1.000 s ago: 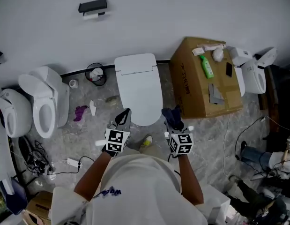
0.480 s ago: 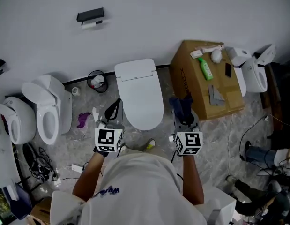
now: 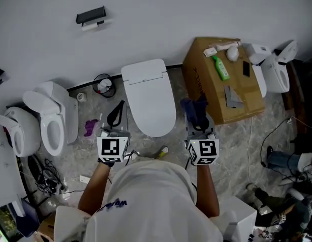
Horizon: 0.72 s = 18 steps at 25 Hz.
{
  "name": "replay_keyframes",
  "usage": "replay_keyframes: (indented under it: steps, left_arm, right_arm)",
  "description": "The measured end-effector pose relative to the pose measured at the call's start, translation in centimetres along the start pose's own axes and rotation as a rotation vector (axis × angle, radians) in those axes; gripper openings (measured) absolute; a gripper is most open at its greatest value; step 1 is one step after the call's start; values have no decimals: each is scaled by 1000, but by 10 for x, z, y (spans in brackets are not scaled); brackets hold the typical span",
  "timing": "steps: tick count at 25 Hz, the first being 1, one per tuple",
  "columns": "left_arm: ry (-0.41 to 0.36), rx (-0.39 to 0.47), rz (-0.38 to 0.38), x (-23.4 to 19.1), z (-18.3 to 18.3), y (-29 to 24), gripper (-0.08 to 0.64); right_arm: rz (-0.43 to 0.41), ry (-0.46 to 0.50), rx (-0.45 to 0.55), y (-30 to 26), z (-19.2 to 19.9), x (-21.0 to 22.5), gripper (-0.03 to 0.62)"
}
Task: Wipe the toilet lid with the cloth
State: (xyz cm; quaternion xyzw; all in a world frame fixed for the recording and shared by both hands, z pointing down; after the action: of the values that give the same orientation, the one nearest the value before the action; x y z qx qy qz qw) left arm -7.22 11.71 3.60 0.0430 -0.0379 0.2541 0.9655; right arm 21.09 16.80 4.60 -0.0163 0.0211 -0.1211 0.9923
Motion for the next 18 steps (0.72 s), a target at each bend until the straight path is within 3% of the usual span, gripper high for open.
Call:
replay_keyframes:
  steps: [18]
  left_arm:
    - [-26,-15,-25,-5,0,4,2]
  right_arm:
    - [-28,34,-8,0,-5,3,138]
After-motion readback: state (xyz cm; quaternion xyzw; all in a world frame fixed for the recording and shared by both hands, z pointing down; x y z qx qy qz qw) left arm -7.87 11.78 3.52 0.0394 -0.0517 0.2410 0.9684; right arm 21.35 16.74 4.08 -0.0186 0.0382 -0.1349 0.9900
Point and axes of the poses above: the fingertips, and each gripper's own axes: y backward along the fingers, x to its right, z out of its underside, the point moved 7 cm from there along y, backward along the fingers, and after that the axes turned 12 degrees about x, right-handed, at the moved point
